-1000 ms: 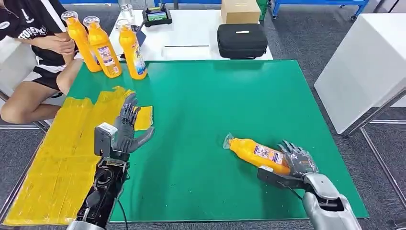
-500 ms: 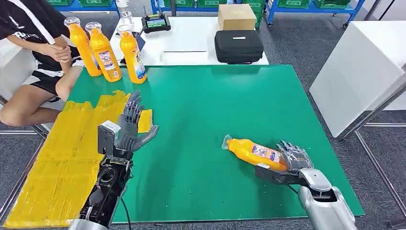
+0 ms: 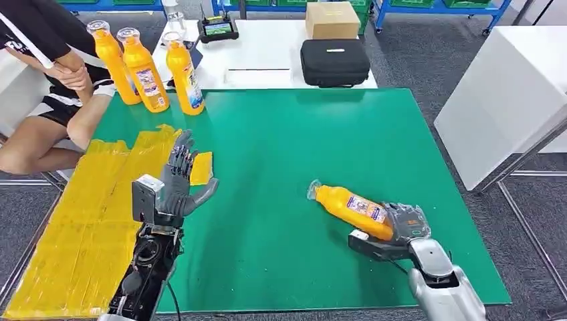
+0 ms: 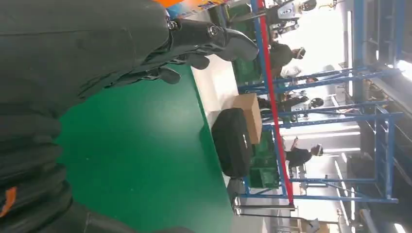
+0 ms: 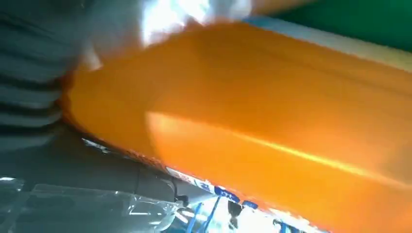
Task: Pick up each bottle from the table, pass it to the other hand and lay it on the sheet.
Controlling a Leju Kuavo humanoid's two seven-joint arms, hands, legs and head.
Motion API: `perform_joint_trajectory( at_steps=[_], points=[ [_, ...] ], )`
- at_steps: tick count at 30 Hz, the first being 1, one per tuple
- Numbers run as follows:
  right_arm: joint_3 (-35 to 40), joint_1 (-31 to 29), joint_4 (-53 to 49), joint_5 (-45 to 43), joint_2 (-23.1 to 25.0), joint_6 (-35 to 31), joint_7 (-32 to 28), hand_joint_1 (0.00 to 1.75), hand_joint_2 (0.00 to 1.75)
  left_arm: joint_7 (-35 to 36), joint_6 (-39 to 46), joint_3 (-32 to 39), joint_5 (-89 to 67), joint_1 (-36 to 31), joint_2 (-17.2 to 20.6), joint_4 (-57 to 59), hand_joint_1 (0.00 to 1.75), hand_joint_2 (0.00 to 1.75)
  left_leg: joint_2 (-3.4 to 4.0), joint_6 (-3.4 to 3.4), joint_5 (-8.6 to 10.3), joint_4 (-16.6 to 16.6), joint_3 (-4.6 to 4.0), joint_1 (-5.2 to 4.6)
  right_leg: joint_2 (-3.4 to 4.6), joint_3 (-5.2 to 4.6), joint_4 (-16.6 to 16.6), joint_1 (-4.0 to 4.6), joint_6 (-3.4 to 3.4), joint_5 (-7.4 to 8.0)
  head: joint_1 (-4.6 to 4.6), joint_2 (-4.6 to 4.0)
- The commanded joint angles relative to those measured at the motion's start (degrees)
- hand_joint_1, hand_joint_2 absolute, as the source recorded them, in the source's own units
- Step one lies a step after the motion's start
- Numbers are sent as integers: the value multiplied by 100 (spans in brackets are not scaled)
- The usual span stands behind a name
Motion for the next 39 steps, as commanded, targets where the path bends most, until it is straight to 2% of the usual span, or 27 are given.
perform_joint_trajectory(
  at_steps=[1, 2, 3, 4, 7, 13, 15, 16, 19, 22, 25, 31, 32, 39],
  points=[
    [-479, 155, -422, -1376, 815, -1458, -952, 175, 175, 201, -893, -487, 60, 304, 247, -396, 0, 175, -6, -24, 2, -4, -24, 7, -16, -23, -2, 5, -4, -2, -2, 0],
    [-624, 142, -509, -1916, 1013, -1651, -1231, 175, 175, 277, -955, -649, -91, 366, 237, -553, 0, 175, 0, -17, 1, -2, -22, 6, -9, -27, 1, 4, -3, -2, -2, 0],
    [-737, 137, -701, -2814, 1289, -1729, -1711, 175, 175, 367, -988, -852, -249, 375, 214, -694, 0, 175, 4, -14, 2, 0, -26, 7, -4, -33, 4, 5, -3, -3, -2, 0],
    [-753, 132, -783, -3249, 1412, -1741, -1940, 175, 175, 411, -1011, -980, -299, 341, 188, -755, 0, 175, -7, -10, 8, 3, -48, 4, -10, -51, 11, 1, -1, -1, 0, 0],
    [-673, 125, -837, -3235, 1457, -1753, -1884, 175, 175, 496, -984, -1038, -328, 279, 150, -762, 0, 175, -25, -23, 14, 6, -92, 8, -28, -93, 18, 2, -2, -2, -2, 0],
    [-687, 139, -805, -3262, 1405, -1758, -1886, 175, 175, 495, -981, -1003, -326, 265, 188, -709, 0, 175, -44, -30, 13, 3, -99, 9, -46, -99, 15, 2, -1, -8, -2, 0],
    [-800, 131, -981, -4449, 1655, -1519, -2622, 175, 175, 495, -1233, -1139, -275, 135, 160, -675, 0, 175, -55, -20, 19, 2, -120, 6, -50, -117, 14, -1, 0, -3, -2, 0],
    [-770, 119, -1054, -4816, 1756, -1328, -2788, 175, 175, 552, -1303, -1197, -261, 61, 117, -668, 0, 175, -57, -39, 9, 6, -106, 9, -61, -101, 19, 1, 0, -14, -2, 0],
    [-474, 97, -1160, -5548, 1914, -955, -2915, 175, 175, 808, -1244, -1337, -129, -74, 82, -603, 0, 175, -54, -29, 15, 10, -126, 8, -52, -122, 23, 1, -2, -7, 0, 0],
    [-200, -157, -764, -5923, 2003, -724, -2965, 175, 175, 878, -1207, -1352, 106, -157, 127, -463, 0, 175, -50, -32, 14, 6, -115, 9, -50, -115, 20, 1, -3, -8, -4, 0],
    [42, -417, -363, -5976, 2105, -691, -2994, 175, 175, 913, -1247, -1374, 244, -216, 144, -386, 0, 175, -44, -30, 16, 4, -117, 8, -44, -117, 18, 0, -3, -4, -2, 0],
    [252, -450, -198, -5969, 2126, -599, -3009, 175, 175, 1023, -1303, -1393, 502, -223, 141, -337, 0, 175, -59, -46, 16, 2, -109, 13, -64, -107, 17, 4, -2, -12, -4, 0],
    [371, -470, -86, -5967, 2154, -480, -3020, 175, 175, 1068, -1291, -1390, 593, -250, 124, -287, 0, 175, -57, -29, 24, -1, -122, 8, -54, -122, 13, 0, -1, -4, -2, 0],
    [1304, -599, 701, -5716, 2351, -413, -3194, 175, 175, 1271, -1219, -1484, 1196, -276, 114, -264, 0, 175, -52, -29, 24, -1, -128, 11, -54, -126, 14, 2, -2, -3, -2, 0]
  ],
)
